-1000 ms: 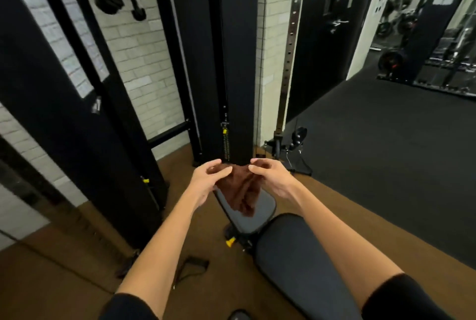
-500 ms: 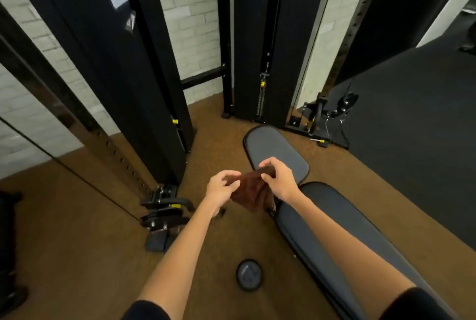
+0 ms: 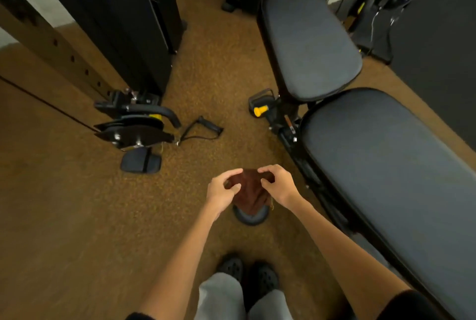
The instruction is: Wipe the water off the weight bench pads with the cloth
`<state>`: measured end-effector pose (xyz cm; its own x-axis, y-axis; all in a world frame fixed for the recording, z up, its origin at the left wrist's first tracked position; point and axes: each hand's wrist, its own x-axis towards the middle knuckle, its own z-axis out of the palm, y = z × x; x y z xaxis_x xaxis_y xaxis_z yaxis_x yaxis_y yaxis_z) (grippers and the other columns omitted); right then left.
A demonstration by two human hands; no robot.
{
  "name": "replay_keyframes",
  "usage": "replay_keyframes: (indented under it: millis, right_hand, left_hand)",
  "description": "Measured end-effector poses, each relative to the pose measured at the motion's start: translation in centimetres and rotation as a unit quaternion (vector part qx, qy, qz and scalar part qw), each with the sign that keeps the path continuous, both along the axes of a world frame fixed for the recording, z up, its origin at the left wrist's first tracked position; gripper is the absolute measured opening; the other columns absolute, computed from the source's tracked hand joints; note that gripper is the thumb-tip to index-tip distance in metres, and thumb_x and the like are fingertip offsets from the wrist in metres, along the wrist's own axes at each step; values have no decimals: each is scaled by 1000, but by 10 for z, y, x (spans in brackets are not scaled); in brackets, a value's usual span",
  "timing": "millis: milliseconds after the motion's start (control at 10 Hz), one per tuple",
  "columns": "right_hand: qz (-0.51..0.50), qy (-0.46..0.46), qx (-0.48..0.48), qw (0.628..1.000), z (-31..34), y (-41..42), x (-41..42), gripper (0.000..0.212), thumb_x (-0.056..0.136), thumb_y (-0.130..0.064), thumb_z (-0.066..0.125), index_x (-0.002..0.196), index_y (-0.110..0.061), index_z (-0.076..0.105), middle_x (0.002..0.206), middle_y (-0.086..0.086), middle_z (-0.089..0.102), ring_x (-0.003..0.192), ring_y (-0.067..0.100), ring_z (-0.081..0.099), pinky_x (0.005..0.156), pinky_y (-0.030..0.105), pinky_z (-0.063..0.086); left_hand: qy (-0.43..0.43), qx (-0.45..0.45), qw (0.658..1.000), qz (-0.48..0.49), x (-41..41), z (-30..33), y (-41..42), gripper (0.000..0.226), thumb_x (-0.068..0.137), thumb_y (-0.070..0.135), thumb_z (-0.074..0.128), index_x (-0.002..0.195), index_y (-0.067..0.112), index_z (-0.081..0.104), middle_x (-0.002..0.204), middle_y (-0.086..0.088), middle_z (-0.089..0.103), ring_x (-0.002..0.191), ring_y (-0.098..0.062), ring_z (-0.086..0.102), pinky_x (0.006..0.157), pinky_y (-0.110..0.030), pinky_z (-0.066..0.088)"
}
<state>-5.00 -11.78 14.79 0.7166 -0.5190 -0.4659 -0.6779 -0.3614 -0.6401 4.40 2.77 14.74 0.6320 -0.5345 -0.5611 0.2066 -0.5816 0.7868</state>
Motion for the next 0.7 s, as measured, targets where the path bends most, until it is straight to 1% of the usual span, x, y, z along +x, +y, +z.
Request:
replay_keyframes:
  millis: [100,200,300,400,500,600,700]
  right_hand:
    - [-1,11,9,1000,-66,9,-19,30,90,-3,60,119,-9,65,117,8,60,111,20,56,80,8,28]
    - [-8,-3,16,1000,-123,17,-36,30,89,0,60,117,-9,66,116,7,59,112,21,57,88,11,33]
    - [-13,-24,1,1000,-165,24,-46,34,90,3,56,120,-8,65,121,5,57,118,20,54,101,19,36]
    - [-34,-68,-49,996,-190,34,-51,36,91,4,52,122,-10,63,125,3,55,119,20,51,106,33,40]
    - [-25,-49,-115,992,-199,45,-53,39,93,1,50,127,-16,58,131,2,52,120,22,46,105,37,40]
    - [-23,-1,-164,986,-197,48,-53,39,97,-8,47,132,-24,55,134,3,48,117,25,43,103,40,40]
    - [-27,26,-121,992,-183,47,-56,37,101,-22,43,136,-30,49,138,3,42,122,21,38,106,37,34]
  left_hand:
    - [8,14,999,-29,-15,-68,9,46,88,1,60,125,29,61,128,6,60,118,-9,53,105,-33,43]
    - [-8,22,998,-65,-26,-123,16,50,87,0,61,127,30,59,125,8,60,115,-5,53,102,-19,39]
    - [-61,28,992,-103,-32,-165,16,52,86,-4,61,130,23,57,130,4,57,120,-7,50,99,-12,33]
    - [-135,37,983,-116,-38,-189,13,56,86,-5,57,133,25,54,131,4,53,120,-11,46,98,-10,27]
    - [-197,56,969,-141,-46,-196,11,57,90,-3,49,137,30,49,132,3,45,119,-15,39,96,-13,20]
    - [-229,94,959,-138,-50,-191,10,55,94,6,47,138,38,43,138,3,35,120,-17,33,103,-27,29]
    - [-201,139,961,-133,-51,-170,13,55,99,21,45,144,45,26,146,7,25,128,-17,28,104,-37,34]
